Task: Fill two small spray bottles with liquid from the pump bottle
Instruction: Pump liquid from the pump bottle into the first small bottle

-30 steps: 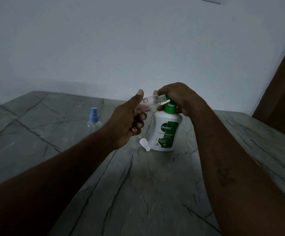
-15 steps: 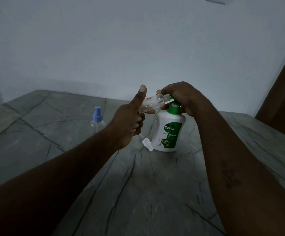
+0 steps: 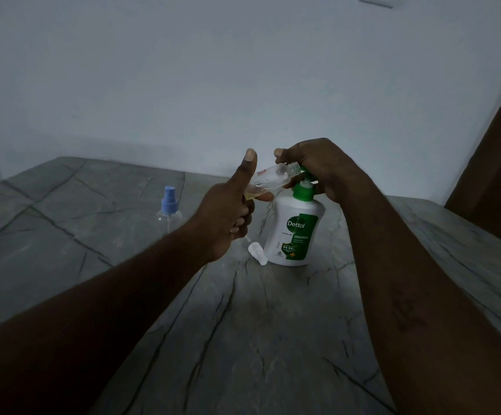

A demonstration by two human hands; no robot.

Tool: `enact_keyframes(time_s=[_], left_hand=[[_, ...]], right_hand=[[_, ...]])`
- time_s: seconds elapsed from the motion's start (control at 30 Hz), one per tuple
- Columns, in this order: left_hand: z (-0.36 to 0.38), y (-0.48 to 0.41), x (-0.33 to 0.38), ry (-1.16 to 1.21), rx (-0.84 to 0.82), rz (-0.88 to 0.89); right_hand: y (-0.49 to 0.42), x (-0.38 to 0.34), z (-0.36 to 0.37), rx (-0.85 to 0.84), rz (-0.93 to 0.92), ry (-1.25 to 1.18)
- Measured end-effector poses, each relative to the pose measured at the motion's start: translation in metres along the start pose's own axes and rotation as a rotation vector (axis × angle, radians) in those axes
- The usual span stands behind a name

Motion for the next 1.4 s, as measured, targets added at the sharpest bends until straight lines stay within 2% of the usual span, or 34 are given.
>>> enact_keyframes(time_s=[0.17, 0.57, 0.83, 1.13, 1.4], left_hand=[[-0.004, -0.001, -0.002, 0.009, 0.005, -0.007], [-0.001, -0.001, -0.001, -0.006, 0.019, 0.002], [-0.003, 0.002, -0.002, 0.002, 0.02, 0.009], [-0.001, 0.003, 0.001, -0.005, 0.012, 0.026], [-0.003, 0.004, 0.002, -0.004, 0.027, 0.015]], right_hand=[[0.005, 0.004, 0.007, -0.031, 0.069, -0.065], [0.004, -0.006, -0.001, 0.018, -0.024, 0.011], [0.008, 0.004, 0.007, -0.006, 0.077, -0.095], [0.003, -0.003, 0.0, 0.042, -0.015, 0.016], [0.008, 0.003, 0.007, -0.002, 0.075, -0.097]])
Point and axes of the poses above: each hand's wrist, its own y-axis away from the middle knuckle, its own z-axis out of the palm, x = y × z, the point moved 4 cm from there along -y, towards the middle knuckle, and after that the axes turned 9 degrees about -z, right-handed, at the moved point
